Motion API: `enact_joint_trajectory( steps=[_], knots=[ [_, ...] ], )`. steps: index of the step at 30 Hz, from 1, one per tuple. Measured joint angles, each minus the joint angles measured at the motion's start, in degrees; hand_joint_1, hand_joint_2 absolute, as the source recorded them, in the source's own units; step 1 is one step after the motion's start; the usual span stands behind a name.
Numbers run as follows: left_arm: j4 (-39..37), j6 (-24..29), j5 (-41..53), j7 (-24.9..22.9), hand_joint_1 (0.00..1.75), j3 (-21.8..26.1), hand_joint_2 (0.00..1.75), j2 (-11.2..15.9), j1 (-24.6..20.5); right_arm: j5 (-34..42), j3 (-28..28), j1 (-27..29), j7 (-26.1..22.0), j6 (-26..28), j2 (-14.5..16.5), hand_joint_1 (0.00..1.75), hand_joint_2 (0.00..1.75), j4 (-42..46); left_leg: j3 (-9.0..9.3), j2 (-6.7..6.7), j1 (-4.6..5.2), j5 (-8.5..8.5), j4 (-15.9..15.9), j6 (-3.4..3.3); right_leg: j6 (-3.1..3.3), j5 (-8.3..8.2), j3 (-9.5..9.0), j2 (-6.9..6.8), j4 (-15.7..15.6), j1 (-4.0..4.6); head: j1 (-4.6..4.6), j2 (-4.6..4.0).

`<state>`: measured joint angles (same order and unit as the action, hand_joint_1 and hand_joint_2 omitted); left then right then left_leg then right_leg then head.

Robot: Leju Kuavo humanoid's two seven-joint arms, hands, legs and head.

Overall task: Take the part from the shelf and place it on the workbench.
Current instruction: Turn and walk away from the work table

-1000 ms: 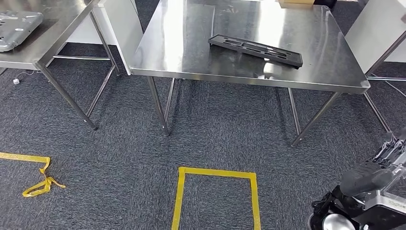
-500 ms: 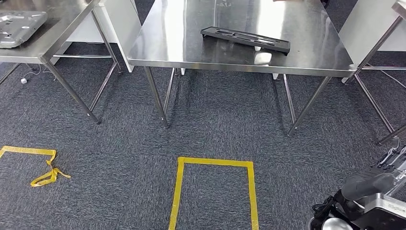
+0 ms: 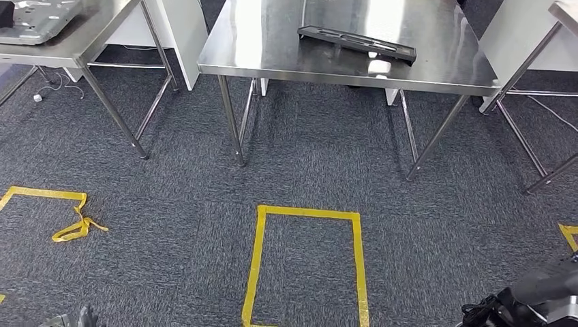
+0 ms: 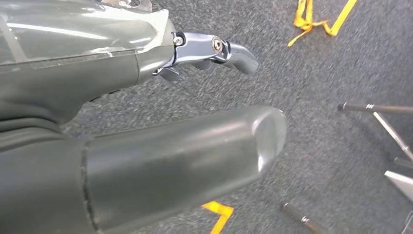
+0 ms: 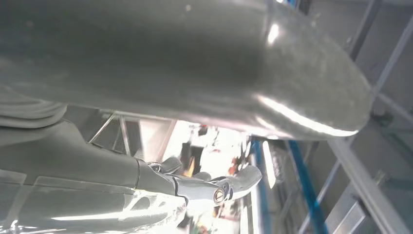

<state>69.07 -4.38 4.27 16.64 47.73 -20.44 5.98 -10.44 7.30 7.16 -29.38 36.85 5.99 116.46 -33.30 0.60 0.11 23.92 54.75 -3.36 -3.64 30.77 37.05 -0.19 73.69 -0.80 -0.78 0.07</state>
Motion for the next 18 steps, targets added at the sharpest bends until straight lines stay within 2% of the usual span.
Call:
enact_joint_trajectory(
  steps=[1,2,3,4,5,6,7,8,9,10,12,13,14,15,16,17,18],
  knots=[
    [-0.3,-0.2,0.3,0.0,0.0,0.0,0.0,0.0,-0.3,0.0,0.5,0.2,0.0,0.0,0.2,0.0,0.0,0.3,-1.15,0.02,-0.05,-0.8,0.2,0.2,-0.57,-1.29,-2.77,0.0,-2.7,-0.03,0.0,0.0],
    [-0.6,-0.4,0.5,0.1,0.0,0.0,0.0,0.0,-0.6,0.1,1.0,0.4,-0.1,0.0,0.4,0.0,0.0,0.7,-2.09,0.0,-0.05,-1.49,0.5,0.44,-0.75,-1.75,-6.2,0.02,-6.9,-0.07,-0.02,0.01],
    [-0.8,-0.6,0.7,0.1,0.0,-0.1,0.0,0.0,-0.9,0.1,1.4,0.5,-0.1,0.0,0.6,0.0,0.0,1.1,-2.87,-0.03,0.0,-2.12,0.8,0.73,-0.41,-1.01,-10.07,0.09,-12.4,0.06,0.03,0.01],
    [-1.0,-0.6,0.8,0.2,0.0,-0.1,0.0,0.0,-1.1,0.2,1.7,0.7,-0.1,0.0,0.7,0.0,0.0,1.5,-3.29,-0.04,0.08,-2.72,1.0,1.02,0.14,0.04,-12.79,0.14,-16.6,0.2,0.14,0.01],
    [-1.1,-0.7,0.8,0.3,0.0,-0.2,0.0,0.1,-1.3,0.2,1.9,0.8,-0.2,0.0,0.9,0.0,0.0,1.8,-3.52,-0.05,0.16,-3.29,1.1,1.27,0.65,0.97,-14.28,0.21,-19.2,0.36,0.22,0.01],
    [-1.2,-0.7,0.8,0.4,0.0,-0.2,0.0,0.1,-1.4,0.2,2.2,1.0,-0.3,0.0,1.0,0.0,0.0,2.0,-3.66,-0.06,0.19,-3.88,1.2,1.54,1.13,1.4,-14.74,0.25,-20.4,0.53,0.36,0.01],
    [-1.4,-0.8,0.9,0.6,0.0,-0.2,0.0,0.2,-1.6,0.2,2.3,1.2,-0.3,0.0,1.2,0.0,0.0,2.2,-3.86,-0.09,0.13,-4.32,1.1,1.82,1.55,1.02,-14.09,0.21,-20.0,0.33,0.44,0.0],
    [-1.6,-0.8,1.0,0.7,0.0,-0.2,0.0,0.2,-1.6,0.2,2.6,1.3,-0.4,0.1,1.3,0.0,0.0,2.3,-4.2,-0.13,0.02,-3.78,1.4,2.15,1.98,0.55,-13.53,0.13,-19.8,0.15,0.5,0.01],
    [-1.8,-0.8,1.0,0.8,0.0,-0.2,0.0,0.3,-1.7,0.3,2.7,1.5,-0.4,0.1,1.5,0.0,0.0,2.4,-4.6,-0.17,-0.09,-2.28,2.3,2.5,2.51,-0.01,-12.9,0.04,-19.6,-0.05,0.58,0.0],
    [-2.0,-0.8,1.1,0.9,0.0,-0.3,0.0,0.4,-1.7,0.5,2.9,1.8,-0.6,0.2,1.6,0.0,0.0,2.5,-5.2,-0.19,-0.2,0.67,4.4,2.83,3.0,-0.73,-12.1,-0.07,-19.6,-0.24,0.65,0.01],
    [-2.6,-0.8,1.1,1.2,0.0,-0.6,0.0,0.6,-2.0,1.2,3.2,2.6,-1.1,0.3,1.7,0.0,0.0,2.9,-6.3,-0.2,-0.34,7.41,11.3,3.33,3.48,-2.15,-10.4,-0.26,-19.4,-0.11,0.74,0.01],
    [-3.0,-0.7,1.1,1.4,0.0,-0.7,0.0,0.8,-2.2,1.7,3.3,3.2,-1.4,0.4,1.7,0.0,0.0,3.0,-6.6,-0.2,-0.39,9.31,15.1,3.48,3.55,-2.92,-9.41,-0.34,-19.2,-0.03,0.78,0.01],
    [-3.4,-0.6,1.0,1.6,0.0,-0.9,0.0,1.0,-2.4,2.3,3.4,3.7,-1.6,0.3,1.8,0.0,0.0,3.1,-6.34,-0.2,-0.45,9.3,17.6,3.52,3.52,-3.58,-8.39,-0.39,-18.9,0.04,0.77,0.0],
    [-3.8,-0.6,0.8,1.8,0.0,-1.1,0.0,1.2,-2.4,2.8,3.5,4.3,-1.9,0.2,1.8,0.0,0.0,3.1,-5.32,-0.21,-0.5,7.91,18.3,3.45,3.44,-4.17,-7.26,-0.41,-18.5,0.08,0.79,0.0],
    [-4.2,-0.5,0.6,2.0,0.0,-1.3,0.0,1.4,-2.3,3.3,3.6,4.8,-2.3,0.1,1.8,0.0,0.0,3.1,-3.42,-0.21,-0.55,6.1,17.5,3.29,3.3,-4.73,-6.08,-0.39,-18.0,0.09,0.8,0.0],
    [-4.4,-0.6,0.3,2.0,0.0,-1.6,0.0,1.6,-2.1,3.9,3.6,5.3,-2.7,-0.1,1.7,0.0,0.0,3.1,-0.61,-0.27,-0.56,4.92,14.7,3.04,3.1,-5.16,-5.04,-0.34,-17.4,0.09,0.8,0.0],
    [-4.6,-0.7,0.1,2.0,0.0,-1.9,0.0,1.8,-1.9,4.5,3.7,5.8,-3.0,-0.2,1.7,0.0,0.0,3.1,2.66,-0.4,-0.51,4.83,10.6,2.75,2.84,-5.52,-4.21,-0.3,-16.9,0.2,0.82,0.0]
  ],
)
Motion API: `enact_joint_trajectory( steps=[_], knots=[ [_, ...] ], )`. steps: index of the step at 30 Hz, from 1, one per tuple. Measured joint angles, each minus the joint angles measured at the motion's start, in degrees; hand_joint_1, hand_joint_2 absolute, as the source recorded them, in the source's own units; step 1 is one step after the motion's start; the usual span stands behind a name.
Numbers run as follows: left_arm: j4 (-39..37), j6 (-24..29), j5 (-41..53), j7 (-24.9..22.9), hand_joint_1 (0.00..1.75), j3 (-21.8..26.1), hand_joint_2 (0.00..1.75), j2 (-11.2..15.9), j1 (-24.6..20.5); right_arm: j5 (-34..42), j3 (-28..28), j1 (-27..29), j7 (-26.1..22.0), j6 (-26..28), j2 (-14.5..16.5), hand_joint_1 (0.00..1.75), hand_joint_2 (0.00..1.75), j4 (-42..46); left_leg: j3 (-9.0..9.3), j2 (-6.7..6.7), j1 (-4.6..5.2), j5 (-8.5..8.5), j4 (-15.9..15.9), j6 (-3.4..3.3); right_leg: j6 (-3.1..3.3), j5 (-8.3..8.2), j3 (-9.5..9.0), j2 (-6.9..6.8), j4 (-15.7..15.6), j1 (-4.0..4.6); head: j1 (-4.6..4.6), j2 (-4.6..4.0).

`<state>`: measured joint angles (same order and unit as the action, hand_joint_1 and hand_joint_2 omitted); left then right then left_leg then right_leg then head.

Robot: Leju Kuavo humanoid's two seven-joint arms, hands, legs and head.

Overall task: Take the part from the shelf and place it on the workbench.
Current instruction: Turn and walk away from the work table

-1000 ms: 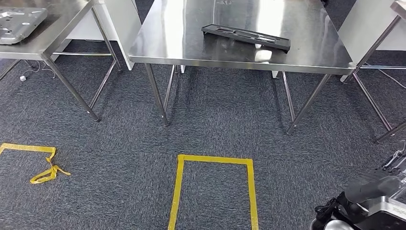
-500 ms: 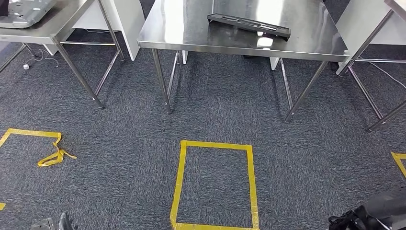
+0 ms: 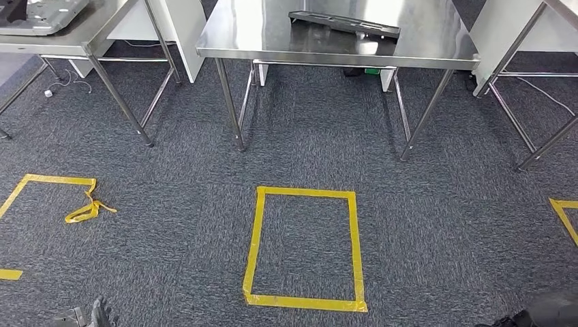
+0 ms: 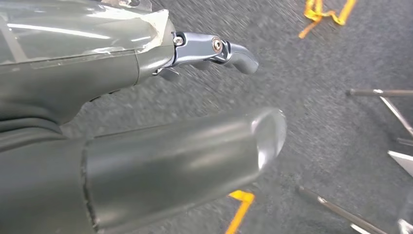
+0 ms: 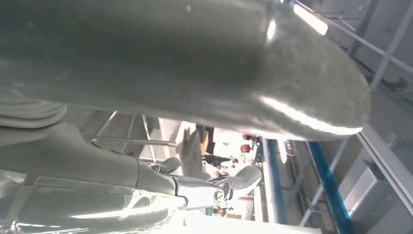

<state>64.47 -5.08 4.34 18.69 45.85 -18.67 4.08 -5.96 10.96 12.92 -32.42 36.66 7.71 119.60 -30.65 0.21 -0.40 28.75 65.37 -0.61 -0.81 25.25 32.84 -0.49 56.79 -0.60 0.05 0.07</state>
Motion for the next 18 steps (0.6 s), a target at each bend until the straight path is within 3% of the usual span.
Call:
enact_joint_trajectory(
  steps=[2,3,5,7,9,10,11,12,13,14,16,18],
  knots=[
    [-0.2,-0.4,-0.5,0.1,0.0,-0.5,0.0,0.2,0.6,1.5,0.2,0.9,-1.1,-0.1,-0.3,0.0,0.0,0.0,4.85,-0.3,0.24,1.83,-7.0,-0.52,-0.69,-0.7,0.84,-0.05,0.6,0.15,-0.06,0.0],
    [-0.2,-0.5,-0.6,0.1,0.0,-0.8,0.0,0.3,0.9,2.4,0.3,1.4,-1.7,-0.1,-0.5,0.0,0.0,0.0,5.7,-0.39,0.47,2.64,-8.8,-0.79,-1.1,-1.11,1.15,-0.14,0.7,0.17,-0.07,0.0],
    [-0.3,-0.9,-1.1,0.3,0.0,-1.3,0.0,0.5,1.6,4.2,0.6,2.7,-2.9,-0.1,-1.0,0.0,0.0,0.1,5.09,-0.3,0.66,2.44,-9.8,-1.59,-1.81,-1.6,1.9,-0.28,0.8,0.13,-0.08,0.01],
    [-0.5,-0.9,-1.7,0.4,0.0,-1.6,0.0,0.6,2.2,5.4,0.9,4.0,-3.6,-0.1,-1.6,0.0,0.0,0.1,3.9,-0.11,0.57,1.34,-10.3,-2.63,-1.59,0.82,3.38,-0.13,3.3,0.12,-0.32,0.0],
    [-0.7,-0.9,-2.2,0.4,0.0,-1.8,0.0,0.8,2.6,5.9,1.1,4.9,-4.0,0.0,-2.0,0.0,0.0,0.1,2.58,0.13,0.61,0.22,-10.3,-3.16,-0.95,5.54,5.46,0.1,9.8,0.04,-0.6,0.0],
    [-0.8,-0.9,-2.4,0.4,0.0,-1.9,0.0,0.9,2.8,6.0,1.1,5.3,-4.0,0.0,-2.1,0.0,0.0,0.1,1.9,0.26,0.68,-0.32,-10.3,-3.19,-1.01,7.09,6.3,0.16,13.4,0.01,-0.66,0.0],
    [-0.9,-0.8,-2.7,0.4,0.0,-2.0,0.0,0.9,2.9,6.0,1.1,5.6,-4.0,0.0,-2.2,0.0,0.0,0.1,1.22,0.38,0.75,-0.85,-10.2,-3.19,-1.42,7.53,6.62,0.19,16.1,-0.01,-0.66,0.0],
    [-1.0,-0.7,-2.9,0.4,0.0,-2.0,0.0,1.0,3.1,6.0,1.1,5.9,-4.1,0.1,-2.3,0.0,0.0,0.1,0.58,0.48,0.8,-1.33,-10.1,-3.12,-2.05,6.88,6.06,0.2,17.1,-0.04,-0.67,0.0],
    [-1.1,-0.6,-3.1,0.4,0.0,-2.0,0.0,1.0,3.3,6.0,1.1,6.1,-4.1,0.1,-2.3,0.0,0.0,0.1,0.02,0.56,0.82,-1.75,-10.0,-3.0,-2.69,5.57,4.39,0.2,15.8,-0.08,-0.66,0.0],
    [-1.1,-0.5,-3.2,0.4,0.0,-2.0,0.0,1.1,3.5,6.0,1.1,6.2,-4.1,0.2,-2.4,0.0,0.0,0.1,-0.34,0.6,0.82,-2.08,-9.8,-2.84,-3.12,4.26,1.59,0.2,12.4,-0.11,-0.67,0.01],
    [-1.2,-0.4,-3.5,0.4,0.0,-2.1,0.0,1.2,3.7,5.9,1.1,6.3,-4.0,0.4,-2.5,0.0,0.0,0.1,-0.85,0.63,0.96,-2.56,-9.3,-2.39,-2.82,3.98,-4.69,0.21,3.4,0.03,-0.65,0.01],
    [-1.2,-0.4,-3.6,0.4,0.0,-2.3,0.0,1.2,3.9,5.8,1.0,6.4,-4.0,0.6,-2.7,0.0,0.0,0.2,-1.22,0.63,1.1,-3.05,-9.0,-1.78,-1.98,5.15,-7.33,0.22,-1.5,0.33,-0.63,0.0]
  ],
)
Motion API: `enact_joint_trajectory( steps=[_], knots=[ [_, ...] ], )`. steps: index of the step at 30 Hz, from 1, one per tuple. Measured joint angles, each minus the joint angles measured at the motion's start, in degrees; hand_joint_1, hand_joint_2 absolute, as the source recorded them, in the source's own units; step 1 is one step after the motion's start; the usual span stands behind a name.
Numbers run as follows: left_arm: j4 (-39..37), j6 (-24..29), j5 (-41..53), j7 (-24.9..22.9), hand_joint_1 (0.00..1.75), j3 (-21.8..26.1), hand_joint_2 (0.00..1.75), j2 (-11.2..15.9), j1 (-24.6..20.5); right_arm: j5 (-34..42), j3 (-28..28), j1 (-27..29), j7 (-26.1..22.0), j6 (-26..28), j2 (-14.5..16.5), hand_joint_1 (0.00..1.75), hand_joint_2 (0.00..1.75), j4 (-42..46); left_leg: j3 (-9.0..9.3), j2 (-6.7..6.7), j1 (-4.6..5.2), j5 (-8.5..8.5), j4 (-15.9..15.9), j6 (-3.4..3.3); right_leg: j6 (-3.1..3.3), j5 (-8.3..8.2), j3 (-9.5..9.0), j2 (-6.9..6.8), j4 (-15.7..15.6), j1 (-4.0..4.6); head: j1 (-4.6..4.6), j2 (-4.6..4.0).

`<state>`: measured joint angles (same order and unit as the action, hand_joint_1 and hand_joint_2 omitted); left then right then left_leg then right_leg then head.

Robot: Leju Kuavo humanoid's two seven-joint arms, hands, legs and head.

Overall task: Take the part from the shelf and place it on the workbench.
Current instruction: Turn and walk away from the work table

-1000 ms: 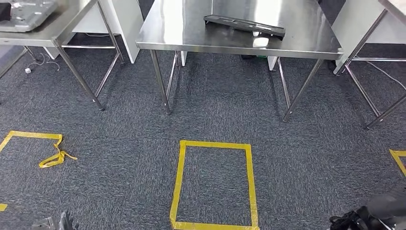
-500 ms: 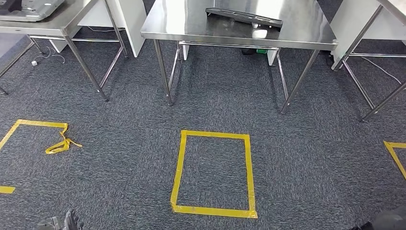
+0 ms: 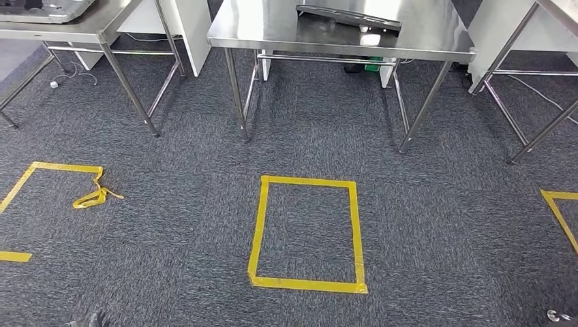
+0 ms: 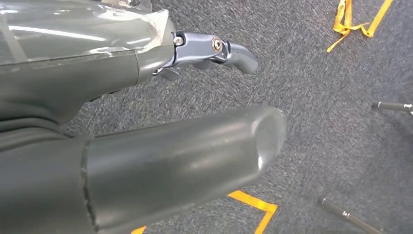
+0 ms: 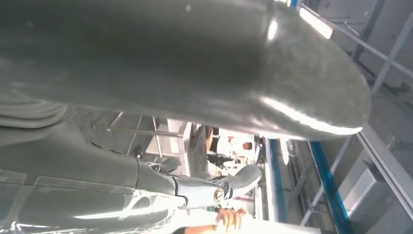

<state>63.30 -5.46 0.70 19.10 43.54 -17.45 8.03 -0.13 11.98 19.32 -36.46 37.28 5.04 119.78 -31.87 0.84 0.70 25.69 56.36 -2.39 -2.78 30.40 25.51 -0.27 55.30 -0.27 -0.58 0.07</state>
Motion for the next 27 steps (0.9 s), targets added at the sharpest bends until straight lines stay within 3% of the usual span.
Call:
enact_joint_trajectory(
  steps=[2,3,6,7,9,11,13,21,27],
  knots=[
    [0.0,0.0,0.0,0.1,0.0,-0.2,0.0,0.1,0.3,0.0,0.0,0.3,0.0,0.2,-0.1,0.0,0.0,0.1,-0.31,-0.07,-0.08,-0.22,0.2,0.66,0.77,-0.09,0.35,-0.03,-0.5,-0.17,-0.02,0.0],
    [0.0,0.0,0.0,0.1,0.0,-0.2,0.0,0.2,0.4,0.0,-0.1,0.4,0.0,0.3,-0.1,0.0,0.0,0.1,-0.51,-0.18,-0.16,0.5,0.4,0.93,1.13,-0.16,0.52,-0.05,-0.5,-0.16,0.06,0.0],
    [0.0,0.0,0.0,0.3,0.0,-0.4,0.0,0.4,0.9,0.0,-0.1,0.7,0.0,0.4,-0.2,0.0,0.0,0.1,-0.93,-0.48,-0.3,2.78,0.6,0.36,1.81,-0.19,0.97,-0.06,-0.3,0.16,0.39,0.0],
    [0.0,0.0,0.0,0.4,0.0,-0.4,0.0,0.5,1.0,0.0,-0.1,0.8,0.1,0.4,-0.2,0.0,0.0,0.1,-0.95,-0.55,-0.34,1.85,0.5,-0.01,1.92,-0.29,1.03,-0.04,-0.2,0.22,0.41,0.0],
    [0.0,-0.1,-0.1,0.4,0.0,-0.6,0.0,0.6,1.2,0.3,-0.1,1.1,0.1,0.3,-0.3,0.0,0.0,0.2,-0.99,-0.67,-0.5,-0.45,0.1,0.25,2.08,-0.48,1.18,-0.04,0.0,0.43,0.47,0.0],
    [0.0,-0.2,-0.1,0.3,0.0,-0.7,0.0,0.6,1.3,0.5,-0.1,1.2,0.2,0.3,-0.3,0.0,0.0,0.2,-1.04,-0.72,-0.63,-1.37,-0.1,0.88,2.14,-0.56,1.32,-0.06,0.1,0.5,0.46,0.0],
    [0.0,-0.2,-0.1,0.3,0.0,-0.8,0.0,0.7,1.4,0.7,-0.2,1.3,0.2,0.3,-0.4,0.0,0.0,0.2,-1.06,-0.72,-0.66,-1.5,-0.1,1.03,2.15,-0.59,1.37,-0.08,0.2,0.51,0.46,0.0],
    [0.0,-0.2,-0.4,0.3,0.0,-1.0,0.0,0.8,1.5,2.0,-0.5,1.4,0.3,-0.5,-0.4,0.0,0.0,0.2,-1.34,-0.72,-0.61,-1.49,-0.1,1.03,2.12,-0.6,1.62,-0.08,0.1,0.46,0.48,0.0],
    [0.0,0.1,-1.2,0.3,0.0,-1.1,0.0,0.8,2.0,4.6,-0.7,1.5,0.5,-1.6,-0.5,0.0,0.0,0.2,-1.58,-0.73,-0.33,-1.23,0.3,0.65,1.88,-0.69,1.68,-0.07,0.1,0.16,0.48,0.0]
  ],
)
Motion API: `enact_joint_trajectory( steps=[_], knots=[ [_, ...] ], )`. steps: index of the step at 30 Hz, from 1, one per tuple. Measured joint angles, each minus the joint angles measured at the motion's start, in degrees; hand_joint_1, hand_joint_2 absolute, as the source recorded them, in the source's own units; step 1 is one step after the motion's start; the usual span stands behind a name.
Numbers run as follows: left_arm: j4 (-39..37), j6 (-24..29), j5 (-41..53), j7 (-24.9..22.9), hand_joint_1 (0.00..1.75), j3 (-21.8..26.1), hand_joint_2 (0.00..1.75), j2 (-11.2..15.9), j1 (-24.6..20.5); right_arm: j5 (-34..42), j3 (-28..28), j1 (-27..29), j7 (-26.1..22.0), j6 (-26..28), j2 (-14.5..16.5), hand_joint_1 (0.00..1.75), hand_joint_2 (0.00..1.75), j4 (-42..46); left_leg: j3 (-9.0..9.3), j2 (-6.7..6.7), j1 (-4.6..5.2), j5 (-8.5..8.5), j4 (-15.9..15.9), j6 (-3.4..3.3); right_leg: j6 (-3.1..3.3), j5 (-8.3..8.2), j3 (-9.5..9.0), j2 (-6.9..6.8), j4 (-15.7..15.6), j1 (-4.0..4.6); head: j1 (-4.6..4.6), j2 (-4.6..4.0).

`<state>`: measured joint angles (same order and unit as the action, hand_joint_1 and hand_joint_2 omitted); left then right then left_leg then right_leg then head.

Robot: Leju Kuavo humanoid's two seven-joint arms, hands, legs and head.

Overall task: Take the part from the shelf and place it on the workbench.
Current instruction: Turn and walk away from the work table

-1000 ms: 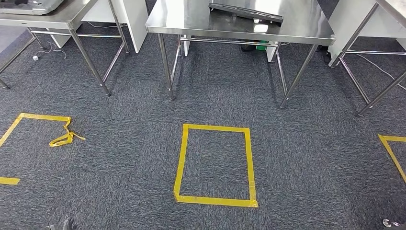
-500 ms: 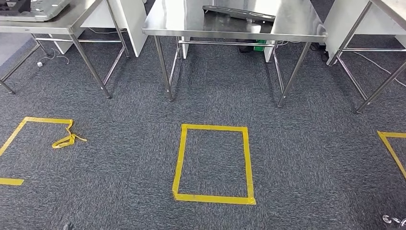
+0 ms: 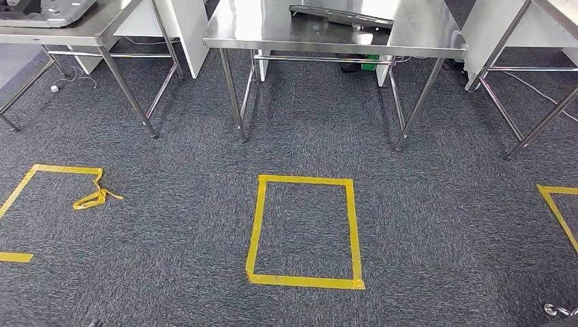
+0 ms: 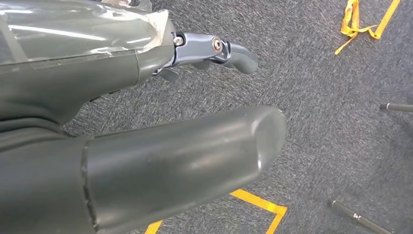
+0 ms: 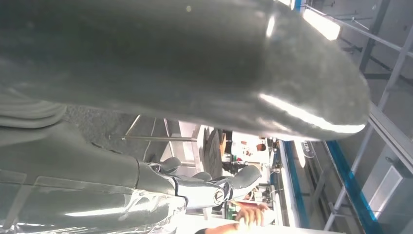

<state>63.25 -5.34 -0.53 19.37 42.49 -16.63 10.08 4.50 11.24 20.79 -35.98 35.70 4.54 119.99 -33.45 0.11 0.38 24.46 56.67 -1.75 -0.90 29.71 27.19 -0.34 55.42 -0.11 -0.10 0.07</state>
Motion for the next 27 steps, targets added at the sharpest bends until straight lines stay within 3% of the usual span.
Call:
enact_joint_trajectory(
  steps=[4,6,7,9,11,12,14,15,16,17,19,20,22,24,25,26,27],
  knots=[
    [0.1,0.0,0.0,0.0,0.0,-0.1,0.0,0.0,0.1,0.4,-0.4,0.0,0.0,-0.1,-0.2,0.0,0.0,0.1,-0.04,0.11,0.0,-0.13,-0.2,-0.69,-0.52,-0.13,0.07,0.08,-0.1,-0.03,0.0,0.01],
    [0.1,0.0,0.0,0.0,0.0,-0.2,0.0,-0.1,0.1,0.5,-0.4,0.1,0.0,-0.1,-0.2,0.0,0.0,0.3,0.26,0.53,-0.32,-0.78,-1.3,-1.21,-0.78,0.85,0.74,0.2,1.3,0.07,-0.07,0.01],
    [0.2,0.0,0.0,0.0,0.0,-0.4,0.0,-0.2,0.1,0.6,-0.4,0.2,0.0,-0.1,-0.3,0.0,0.0,0.4,0.34,0.83,-0.52,-1.11,-1.8,-1.44,-0.73,2.22,1.81,0.25,3.6,0.08,-0.16,0.01],
    [0.2,0.0,0.0,-0.1,0.0,-0.6,0.0,-0.2,0.2,0.9,-0.4,0.4,0.1,-0.2,-0.4,0.0,0.0,0.5,0.03,1.4,-0.57,-1.37,-1.9,-1.59,-0.55,5.88,5.48,0.31,11.0,-0.33,-0.31,0.0],
    [0.2,-0.1,0.0,-0.3,0.0,-0.9,0.0,-0.3,0.3,1.2,-0.4,0.7,0.2,-0.4,-0.5,0.0,0.0,0.5,-0.32,2.12,-0.63,-1.53,-1.9,-1.37,-1.24,7.53,7.85,0.3,16.1,-0.91,-0.31,0.0],
    [0.2,-0.1,0.0,-0.4,0.0,-1.0,0.0,-0.3,0.4,1.3,-0.4,0.8,0.2,-0.6,-0.5,0.0,0.0,0.5,-0.44,2.53,-0.75,-1.62,-1.8,-1.19,-2.04,6.87,7.34,0.22,15.2,-1.24,-0.31,0.0],
    [0.2,-0.1,0.0,-0.6,0.0,-1.0,0.0,-0.3,0.5,1.4,-0.4,0.8,0.2,-0.8,-0.5,0.0,0.0,0.5,-0.7,3.38,-1.01,-1.61,-1.3,-0.55,-3.91,3.68,3.31,-1.02,7.5,-1.95,-0.33,0.01],
    [0.2,-0.1,0.0,-0.7,0.0,-1.1,0.0,-0.3,0.5,1.5,-0.4,0.8,0.2,-0.9,-0.6,0.0,0.0,0.5,-0.84,3.8,-1.05,-1.43,-0.8,-0.04,-4.44,2.11,1.51,-2.05,3.7,-2.17,-0.39,0.01],
    [0.2,-0.1,0.0,-0.7,0.0,-1.1,0.0,-0.2,0.6,1.6,-0.4,0.7,0.2,-1.0,-0.6,0.0,0.0,0.5,-0.91,4.16,-1.05,-1.22,-0.3,0.46,-4.41,1.09,0.45,-2.83,1.3,-2.27,-0.36,0.01],
    [0.3,0.0,0.0,-0.6,0.0,-1.1,0.0,-0.2,0.7,1.7,-0.4,0.8,0.3,-1.1,-0.6,0.0,0.0,0.5,-0.87,4.52,-1.0,-1.06,0.0,0.96,-3.93,0.63,0.26,-3.25,0.6,-2.21,-0.31,0.0],
    [0.3,0.0,-0.1,-0.6,0.0,-1.3,0.0,-0.2,0.7,1.7,-0.3,0.8,0.3,-1.2,-0.6,0.0,0.0,0.6,-0.55,5.37,-1.27,-1.13,0.0,1.77,-2.5,0.23,0.81,-2.22,1.1,-1.93,-0.11,0.0],
    [0.3,0.0,-0.1,-0.6,0.0,-1.4,0.0,-0.1,0.7,1.7,-0.3,0.9,0.3,-1.2,-0.6,0.0,0.0,0.6,-0.52,5.15,-1.51,-0.85,0.2,2.21,-1.93,0.0,0.98,-1.69,1.1,-1.95,-0.07,0.0],
    [0.3,0.0,-0.1,-0.7,0.0,-1.5,0.0,-0.1,0.7,1.8,-0.3,1.0,0.2,-1.2,-0.6,0.0,0.0,0.6,-1.54,2.9,-1.85,2.07,3.1,2.82,-0.96,-0.61,1.37,-0.72,1.1,-2.09,-0.02,0.0],
    [0.3,0.1,0.0,-0.7,0.0,-1.5,0.0,-0.1,0.8,1.8,-0.3,1.0,0.2,-1.2,-0.6,0.0,0.0,0.7,-4.17,0.45,-1.9,7.17,10.4,3.0,-0.3,-1.1,1.79,0.25,1.1,-1.93,0.03,0.0],
    [0.3,0.1,0.0,-0.7,0.0,-1.6,0.0,-0.1,0.9,1.7,-0.3,1.0,0.2,-1.2,-0.6,0.0,0.0,0.6,-5.47,0.05,-1.88,9.05,14.1,2.95,-0.15,-1.32,1.99,0.84,1.1,-1.75,0.04,0.0],
    [0.3,0.1,0.0,-0.7,0.0,-1.6,0.0,-0.1,0.9,1.7,-0.3,1.1,0.2,-1.2,-0.6,0.0,0.0,0.6,-6.2,-0.09,-1.88,9.99,16.6,2.83,-0.06,-1.51,2.16,1.48,1.2,-1.57,0.04,0.0],
    [0.3,0.1,0.0,-0.7,0.0,-1.6,0.0,-0.1,0.9,1.8,-0.3,1.1,0.2,-1.2,-0.6,0.0,0.0,0.6,-5.91,-0.17,-1.88,9.71,17.0,2.61,-0.08,-1.64,2.31,2.2,1.2,-1.41,0.05,0.0]
  ],
)
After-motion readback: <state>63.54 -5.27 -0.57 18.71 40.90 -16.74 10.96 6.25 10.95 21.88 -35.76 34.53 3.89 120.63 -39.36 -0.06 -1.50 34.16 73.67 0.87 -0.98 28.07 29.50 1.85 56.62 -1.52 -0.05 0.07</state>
